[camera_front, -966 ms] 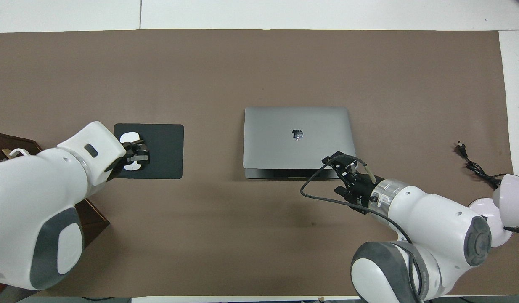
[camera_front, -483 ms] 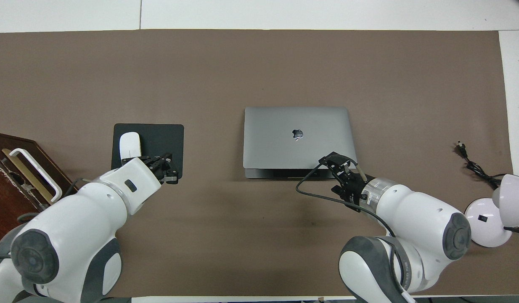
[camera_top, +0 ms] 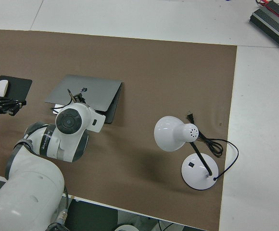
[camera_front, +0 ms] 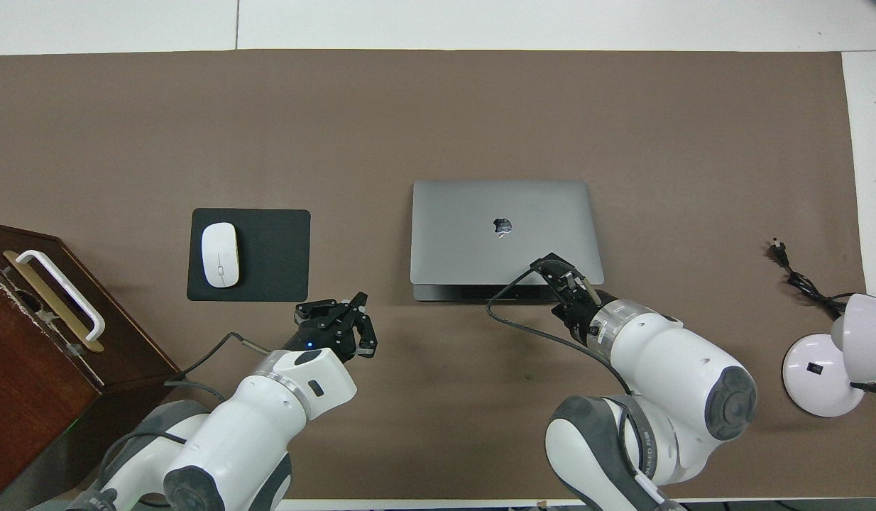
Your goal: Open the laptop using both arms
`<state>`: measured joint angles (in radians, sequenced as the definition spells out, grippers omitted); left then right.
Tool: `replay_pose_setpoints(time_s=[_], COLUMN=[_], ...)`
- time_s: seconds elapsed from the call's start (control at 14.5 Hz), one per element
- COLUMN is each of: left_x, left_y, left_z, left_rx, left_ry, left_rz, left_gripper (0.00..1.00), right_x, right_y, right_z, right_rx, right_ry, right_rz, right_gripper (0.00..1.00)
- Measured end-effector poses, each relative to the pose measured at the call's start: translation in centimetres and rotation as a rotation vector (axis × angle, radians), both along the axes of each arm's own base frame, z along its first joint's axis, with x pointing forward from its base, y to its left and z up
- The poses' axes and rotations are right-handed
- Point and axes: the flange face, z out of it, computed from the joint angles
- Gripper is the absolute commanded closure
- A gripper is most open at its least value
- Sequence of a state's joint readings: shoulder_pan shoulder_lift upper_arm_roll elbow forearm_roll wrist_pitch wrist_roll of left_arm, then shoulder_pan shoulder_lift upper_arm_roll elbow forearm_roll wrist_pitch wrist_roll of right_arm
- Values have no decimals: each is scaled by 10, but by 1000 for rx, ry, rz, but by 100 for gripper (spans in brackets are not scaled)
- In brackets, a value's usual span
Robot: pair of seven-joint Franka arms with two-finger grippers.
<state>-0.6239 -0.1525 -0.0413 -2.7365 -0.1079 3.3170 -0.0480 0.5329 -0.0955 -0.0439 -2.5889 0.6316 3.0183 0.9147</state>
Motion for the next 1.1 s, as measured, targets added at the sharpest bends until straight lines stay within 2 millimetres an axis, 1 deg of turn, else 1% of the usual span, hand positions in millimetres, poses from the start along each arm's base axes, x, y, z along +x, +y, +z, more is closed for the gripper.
replay_pose_setpoints(time_s=[0.14,0.21,0.34,0.62,0.83,0.97,1.1], left_x=[-8,-12,-19,-28,-30,-31,-27], left_y=[-13,-19,-27,-37,-41,-44,-50], left_z=[-11,-14,-15,-15,-20,-32,-40], left_rx=[0,-1,6,36,29,34,36], left_ry=[-12,-18,-25,-50,-69,-66,-62], left_rz=[-38,-55,-91,-164,-175,-180,-184], left_gripper=[100,100,100,100,100,100,100], right_x=[2,2,4,5,6,6,6], right_y=[-1,-2,-3,-4,-5,-5,-6], right_z=[1,0,1,2,5,5,5], right_rx=[-4,-6,-10,-11,-12,-13,-14], right_ry=[-24,-29,-50,-59,-79,-79,-80], right_rz=[-11,-14,-24,-26,-33,-32,-33], right_gripper=[0,0,0,0,0,0,0])
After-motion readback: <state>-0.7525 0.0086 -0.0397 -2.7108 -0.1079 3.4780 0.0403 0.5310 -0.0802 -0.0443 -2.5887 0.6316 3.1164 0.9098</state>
